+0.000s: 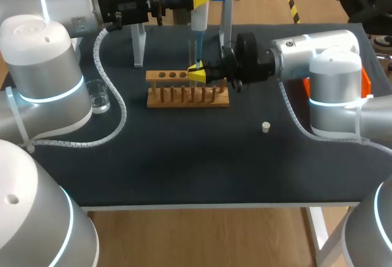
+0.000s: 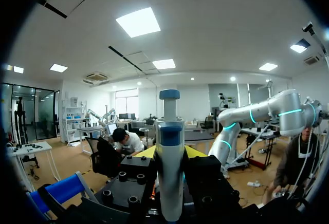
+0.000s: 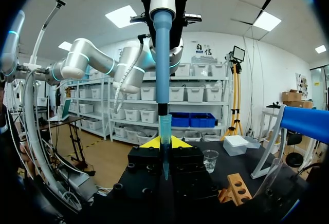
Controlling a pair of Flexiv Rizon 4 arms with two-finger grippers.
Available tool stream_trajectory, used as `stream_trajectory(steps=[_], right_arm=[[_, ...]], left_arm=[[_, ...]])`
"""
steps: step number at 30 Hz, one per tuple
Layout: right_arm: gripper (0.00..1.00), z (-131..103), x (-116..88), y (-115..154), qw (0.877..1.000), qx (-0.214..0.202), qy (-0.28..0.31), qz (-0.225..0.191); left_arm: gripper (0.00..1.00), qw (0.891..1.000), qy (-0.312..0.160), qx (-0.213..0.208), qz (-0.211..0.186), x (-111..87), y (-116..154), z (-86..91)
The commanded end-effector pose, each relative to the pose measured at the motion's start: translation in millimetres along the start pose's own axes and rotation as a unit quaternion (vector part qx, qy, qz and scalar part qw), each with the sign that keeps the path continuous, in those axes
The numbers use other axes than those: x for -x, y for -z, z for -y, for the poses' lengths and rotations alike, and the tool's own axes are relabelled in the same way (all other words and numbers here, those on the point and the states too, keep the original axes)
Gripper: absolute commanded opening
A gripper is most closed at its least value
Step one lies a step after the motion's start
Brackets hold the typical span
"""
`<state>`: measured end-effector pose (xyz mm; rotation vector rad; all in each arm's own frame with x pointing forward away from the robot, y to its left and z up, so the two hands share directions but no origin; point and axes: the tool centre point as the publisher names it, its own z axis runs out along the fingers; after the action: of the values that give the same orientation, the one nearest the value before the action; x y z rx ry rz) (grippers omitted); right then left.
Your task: Invert the test tube, pick up the pipette, mount the tip to pipette, aspirate from beaker and dispense into the tube, eject the tip, return the pipette, and cap with the stopper.
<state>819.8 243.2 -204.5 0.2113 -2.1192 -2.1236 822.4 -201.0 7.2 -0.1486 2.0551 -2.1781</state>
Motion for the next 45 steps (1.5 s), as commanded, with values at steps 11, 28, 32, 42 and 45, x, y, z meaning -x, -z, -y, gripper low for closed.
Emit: stream_trajectory(steps=[11,28,32,42,45], right_arm=[[0.0,-3.5,-0.1,-0.6,1.0,-0.003,0.005,-0.003],[0.0,-2.8,2.3,-4.8,1.0,-0.006,0.002,-0.003],[0.0,-2.5,2.6,-5.9,1.0,-0.006,0.002,-0.004],[0.0,-1.8,2.3,-7.1,1.0,-0.007,0.001,-0.003],[0.0,-3.6,1.4,-7.4,1.0,-0.005,0.003,-0.003]], left_arm=[[0.0,1.0,0.0,0.001,-0.001,0.1,1.5,0.6],[0.0,1.0,0.0,0.001,-0.001,0.1,1.5,0.6],[0.0,1.0,0.0,0.001,-0.001,0.1,1.5,0.6],[0.0,1.0,0.0,0.001,-0.001,0.1,1.5,0.6],[0.0,1.0,0.0,0.001,-0.001,0.1,1.5,0.6]])
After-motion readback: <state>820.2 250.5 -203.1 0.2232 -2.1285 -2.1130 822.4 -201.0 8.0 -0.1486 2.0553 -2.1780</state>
